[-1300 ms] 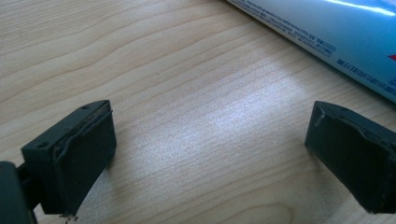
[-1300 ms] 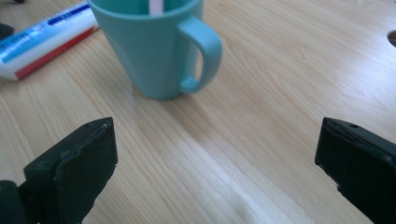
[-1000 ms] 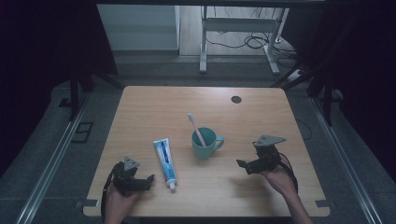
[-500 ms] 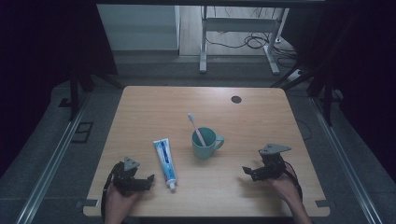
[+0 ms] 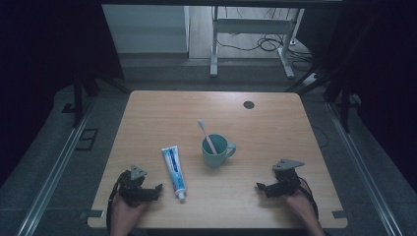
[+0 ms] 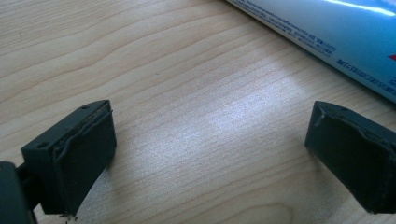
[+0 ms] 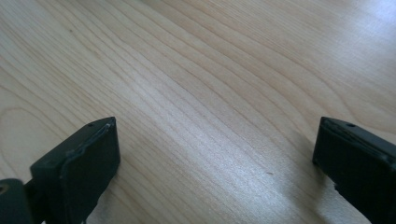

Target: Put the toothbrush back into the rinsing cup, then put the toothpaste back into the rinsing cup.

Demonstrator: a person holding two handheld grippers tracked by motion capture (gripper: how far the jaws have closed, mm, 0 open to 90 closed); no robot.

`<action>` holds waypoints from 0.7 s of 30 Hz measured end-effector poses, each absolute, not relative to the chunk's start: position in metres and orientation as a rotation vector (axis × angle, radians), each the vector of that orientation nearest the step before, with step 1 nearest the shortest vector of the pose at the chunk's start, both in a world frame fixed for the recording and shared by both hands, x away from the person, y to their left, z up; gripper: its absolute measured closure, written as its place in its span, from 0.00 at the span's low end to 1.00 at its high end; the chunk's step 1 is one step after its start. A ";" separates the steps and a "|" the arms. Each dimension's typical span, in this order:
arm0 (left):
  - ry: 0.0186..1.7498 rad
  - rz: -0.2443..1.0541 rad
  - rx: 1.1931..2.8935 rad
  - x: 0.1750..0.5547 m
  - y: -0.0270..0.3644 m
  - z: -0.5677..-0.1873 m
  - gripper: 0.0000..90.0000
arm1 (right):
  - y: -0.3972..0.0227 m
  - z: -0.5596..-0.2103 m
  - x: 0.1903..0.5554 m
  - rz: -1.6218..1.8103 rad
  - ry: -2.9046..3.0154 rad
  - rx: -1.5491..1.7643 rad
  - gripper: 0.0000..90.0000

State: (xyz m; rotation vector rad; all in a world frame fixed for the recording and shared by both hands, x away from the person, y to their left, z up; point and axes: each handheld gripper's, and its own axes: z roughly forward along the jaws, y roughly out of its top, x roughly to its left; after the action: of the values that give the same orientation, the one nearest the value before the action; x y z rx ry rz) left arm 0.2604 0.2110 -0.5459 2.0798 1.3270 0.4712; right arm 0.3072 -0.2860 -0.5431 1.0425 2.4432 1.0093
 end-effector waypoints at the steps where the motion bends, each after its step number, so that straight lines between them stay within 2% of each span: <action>1: 1.327 0.471 2.080 0.260 0.211 -0.546 0.02 | -0.286 -0.543 0.307 1.007 2.448 1.037 0.01; 11: 1.317 0.469 2.085 0.259 0.212 -0.545 0.03 | -0.286 -0.543 0.306 1.003 2.432 1.056 0.02; 16: 1.306 0.463 2.087 0.257 0.210 -0.542 0.16 | -0.286 -0.543 0.305 1.004 2.426 1.065 0.03; 18: 1.303 0.457 2.096 0.258 0.209 -0.541 0.17 | -0.286 -0.543 0.305 1.004 2.424 1.065 0.03; 21: 1.288 0.475 2.099 0.256 0.208 -0.537 0.24 | -0.286 -0.543 0.305 1.005 2.420 1.068 0.04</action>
State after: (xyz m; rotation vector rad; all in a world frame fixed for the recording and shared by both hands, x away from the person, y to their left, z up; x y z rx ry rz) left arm 0.2558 0.2081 -0.5372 2.0986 1.2883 0.4753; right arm 0.3048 -0.2864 -0.5432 1.0676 2.4200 1.0048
